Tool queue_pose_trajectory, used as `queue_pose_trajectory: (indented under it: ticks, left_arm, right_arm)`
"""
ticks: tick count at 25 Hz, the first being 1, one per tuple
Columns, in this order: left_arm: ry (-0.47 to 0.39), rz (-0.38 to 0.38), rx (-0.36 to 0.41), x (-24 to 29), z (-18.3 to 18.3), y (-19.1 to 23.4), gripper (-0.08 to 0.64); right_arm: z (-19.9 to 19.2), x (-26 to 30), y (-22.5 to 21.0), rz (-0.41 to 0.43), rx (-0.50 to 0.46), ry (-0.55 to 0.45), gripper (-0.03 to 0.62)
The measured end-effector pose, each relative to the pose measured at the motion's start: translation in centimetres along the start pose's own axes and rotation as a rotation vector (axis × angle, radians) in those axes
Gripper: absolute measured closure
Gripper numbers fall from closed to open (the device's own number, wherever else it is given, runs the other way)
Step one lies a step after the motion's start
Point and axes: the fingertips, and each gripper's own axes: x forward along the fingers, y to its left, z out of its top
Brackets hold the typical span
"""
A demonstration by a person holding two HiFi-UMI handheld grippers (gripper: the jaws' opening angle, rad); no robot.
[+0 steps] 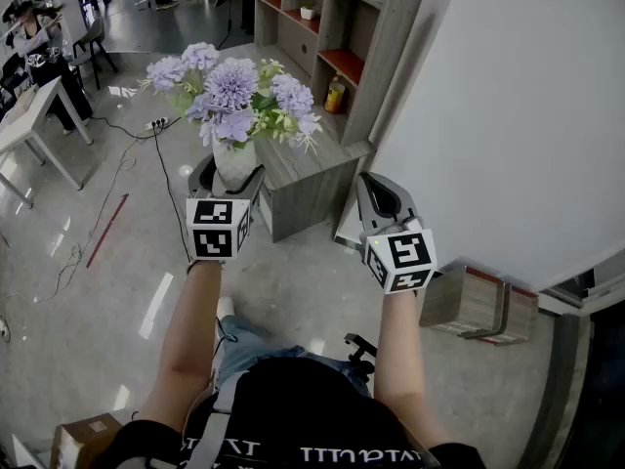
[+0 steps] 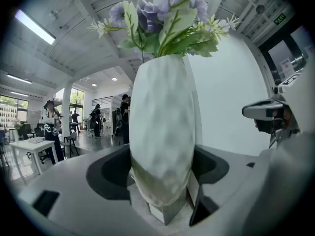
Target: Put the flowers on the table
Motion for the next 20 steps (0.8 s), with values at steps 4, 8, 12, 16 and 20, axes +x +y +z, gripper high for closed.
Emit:
queue_pose_trajectory:
  ticks: [4,8,12,16,20]
  left_arm:
    - [0.007,-0.012,0.009,0.3,-0.3,0.0,0.187]
    - [-0.002,-0.013,0.005,0.5,-0.2,0.1,0.187]
    - [-0.011,-0.026,-0.008,0.5,0.1,-0.4,0.187]
    - [-0.021,-0.051,-0.002,0.5,0.3,-0.6,0.187]
    - [-0.043,-0.051,0.024,1.4,0.5,-0.2,0.187]
  right_arm:
    - [-0.5,0.3,0.7,-0.016,0.007,0.011,0.577]
    - [-0.5,0.4,0.8,-0.033,0.008,0.009,0.577]
    - [-0.5,-0.1,0.3,-0.054,0.01,0.017,0.577]
    - [-0.9,-0.6,-0.1,-0.092,0.046,0.031,0.577]
    - [-1.3,0.4,-1.0,-0.114,0.072,0.03,0.577]
